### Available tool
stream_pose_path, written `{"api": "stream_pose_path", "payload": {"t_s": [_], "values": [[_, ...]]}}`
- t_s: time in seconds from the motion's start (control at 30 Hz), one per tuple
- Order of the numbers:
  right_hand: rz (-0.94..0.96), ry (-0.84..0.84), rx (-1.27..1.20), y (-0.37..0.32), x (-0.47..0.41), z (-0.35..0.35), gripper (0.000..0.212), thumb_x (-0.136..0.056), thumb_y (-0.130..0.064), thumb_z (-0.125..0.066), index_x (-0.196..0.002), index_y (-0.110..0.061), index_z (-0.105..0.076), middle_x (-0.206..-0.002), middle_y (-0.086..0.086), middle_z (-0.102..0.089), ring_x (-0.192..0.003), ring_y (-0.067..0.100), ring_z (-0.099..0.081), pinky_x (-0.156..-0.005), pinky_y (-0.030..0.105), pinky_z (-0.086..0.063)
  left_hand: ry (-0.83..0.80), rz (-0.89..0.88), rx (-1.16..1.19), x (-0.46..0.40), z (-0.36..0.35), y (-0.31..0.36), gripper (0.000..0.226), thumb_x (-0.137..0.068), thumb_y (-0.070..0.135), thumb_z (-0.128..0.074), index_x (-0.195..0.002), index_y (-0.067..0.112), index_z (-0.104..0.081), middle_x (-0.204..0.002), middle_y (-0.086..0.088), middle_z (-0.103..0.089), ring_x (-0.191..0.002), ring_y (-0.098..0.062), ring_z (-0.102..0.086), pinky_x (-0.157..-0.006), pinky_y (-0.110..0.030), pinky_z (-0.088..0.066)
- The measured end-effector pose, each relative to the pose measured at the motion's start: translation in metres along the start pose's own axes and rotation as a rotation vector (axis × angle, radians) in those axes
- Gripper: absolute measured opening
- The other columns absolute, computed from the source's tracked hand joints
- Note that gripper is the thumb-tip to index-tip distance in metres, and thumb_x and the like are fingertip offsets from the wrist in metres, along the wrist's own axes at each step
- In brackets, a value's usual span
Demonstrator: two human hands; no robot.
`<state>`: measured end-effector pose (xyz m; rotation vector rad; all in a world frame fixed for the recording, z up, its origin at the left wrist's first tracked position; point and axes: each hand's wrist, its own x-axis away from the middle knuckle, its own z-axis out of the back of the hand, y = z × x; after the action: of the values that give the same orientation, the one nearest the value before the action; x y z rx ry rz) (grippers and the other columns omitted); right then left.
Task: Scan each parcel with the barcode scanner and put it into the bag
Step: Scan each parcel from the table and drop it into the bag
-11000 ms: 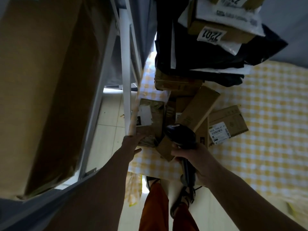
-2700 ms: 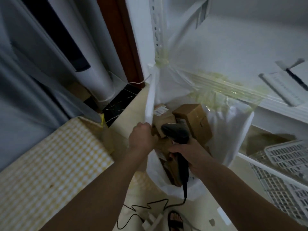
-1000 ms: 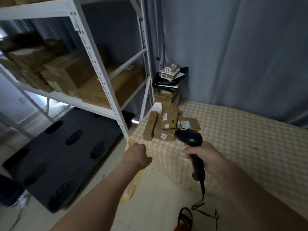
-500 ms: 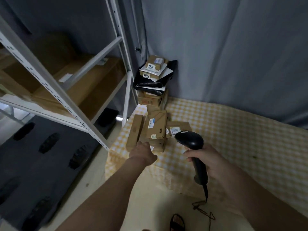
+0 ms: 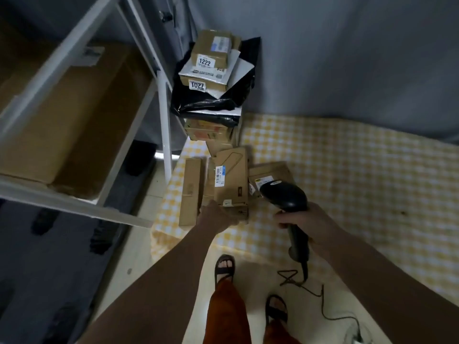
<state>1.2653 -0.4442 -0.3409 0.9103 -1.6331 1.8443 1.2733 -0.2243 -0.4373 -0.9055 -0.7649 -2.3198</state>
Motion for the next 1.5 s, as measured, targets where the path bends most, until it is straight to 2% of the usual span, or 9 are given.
{"api": "stream_pose_path", "payload": {"t_s": [0.1,0.2,0.43,0.63,0.8,1.07,1.23,1.37,1.5], "values": [[-0.065,0.022,-0.080,0.001,-0.026,-0.019,0.020,-0.077,-0.004,-0.074,-0.096,0.001,-0.068,-0.081,0.012,-0.065,-0.084,0.027,-0.062,-0.076,0.036,-0.042,-0.040,-0.035,-0.037,-0.027,0.023,0.007,0.096,-0.060,0.054,-0.084,-0.136,0.013,-0.040,-0.131,-0.009,-0.053,-0.116,-0.027,-0.054,-0.088,-0.031,-0.050],[-0.128,0.049,-0.134,0.008,-0.049,-0.041,0.023,-0.074,-0.003,-0.075,-0.095,0.005,-0.068,-0.079,0.013,-0.065,-0.082,0.029,-0.060,-0.079,0.039,-0.044,-0.021,-0.085,-0.177,-0.062,0.050,0.015,0.074,-0.082,0.035,-0.074,-0.141,0.008,-0.037,-0.137,-0.013,-0.046,-0.127,-0.030,-0.046,-0.101,-0.036,-0.043],[-0.277,0.065,-0.330,0.026,-0.099,-0.082,0.018,-0.072,-0.003,-0.075,-0.087,0.000,-0.065,-0.086,0.016,-0.058,-0.081,0.030,-0.055,-0.075,0.041,-0.041,-0.034,-0.240,-0.264,-0.141,0.074,0.042,0.073,-0.076,0.042,-0.079,-0.134,0.010,-0.048,-0.126,-0.010,-0.055,-0.116,-0.028,-0.055,-0.087,-0.033,-0.046],[-0.354,0.108,-0.487,0.030,-0.134,-0.098,0.031,-0.073,0.001,-0.073,-0.102,0.002,-0.064,-0.096,0.017,-0.059,-0.091,0.033,-0.057,-0.080,0.042,-0.046,-0.074,-0.134,0.164,-0.188,0.062,0.064,0.101,-0.070,0.041,-0.085,-0.150,0.013,-0.030,-0.146,-0.009,-0.043,-0.126,-0.034,-0.049,-0.100,-0.044,-0.048],[-0.373,0.137,-0.580,0.036,-0.148,-0.099,0.026,-0.076,0.002,-0.071,-0.101,0.000,-0.065,-0.101,0.018,-0.059,-0.097,0.034,-0.058,-0.086,0.042,-0.045,-0.096,-0.063,0.562,-0.211,0.050,0.072,0.096,-0.069,0.030,-0.087,-0.147,0.015,-0.035,-0.143,-0.006,-0.047,-0.126,-0.034,-0.050,-0.102,-0.047,-0.046],[-0.396,0.221,-0.602,0.041,-0.126,-0.076,0.030,-0.078,0.001,-0.070,-0.105,-0.005,-0.062,-0.105,0.017,-0.061,-0.097,0.032,-0.058,-0.091,0.046,-0.045,-0.109,-0.089,0.496,-0.192,0.055,0.060,0.068,-0.071,0.021,-0.085,-0.126,0.017,-0.046,-0.128,-0.009,-0.055,-0.111,-0.031,-0.058,-0.093,-0.049,-0.052],[-0.342,0.287,-0.537,0.030,-0.097,-0.049,0.031,-0.077,0.000,-0.072,-0.107,-0.002,-0.061,-0.102,0.017,-0.057,-0.092,0.032,-0.055,-0.088,0.047,-0.046,-0.332,-0.046,0.507,-0.143,0.069,0.052,0.073,-0.076,0.008,-0.080,-0.137,0.015,-0.042,-0.126,-0.011,-0.058,-0.104,-0.030,-0.063,-0.068,-0.039,-0.058],[-0.205,0.308,-0.490,0.011,-0.064,-0.022,0.023,-0.079,0.001,-0.070,-0.100,-0.004,-0.060,-0.091,0.013,-0.054,-0.082,0.029,-0.052,-0.078,0.044,-0.041,-0.549,-0.049,0.332,-0.088,0.078,0.051,0.065,-0.078,0.006,-0.078,-0.129,0.023,-0.042,-0.119,-0.013,-0.064,-0.103,-0.029,-0.066,-0.077,-0.041,-0.060],[-0.041,0.283,-0.459,-0.006,-0.019,0.005,0.033,-0.080,-0.002,-0.070,-0.112,-0.008,-0.061,-0.103,0.008,-0.059,-0.094,0.028,-0.055,-0.081,0.044,-0.043,-0.566,-0.087,0.462,-0.036,0.080,0.055,0.057,-0.080,-0.001,-0.074,-0.131,0.004,-0.049,-0.114,-0.016,-0.068,-0.104,-0.029,-0.067,-0.084,-0.042,-0.059]]}}
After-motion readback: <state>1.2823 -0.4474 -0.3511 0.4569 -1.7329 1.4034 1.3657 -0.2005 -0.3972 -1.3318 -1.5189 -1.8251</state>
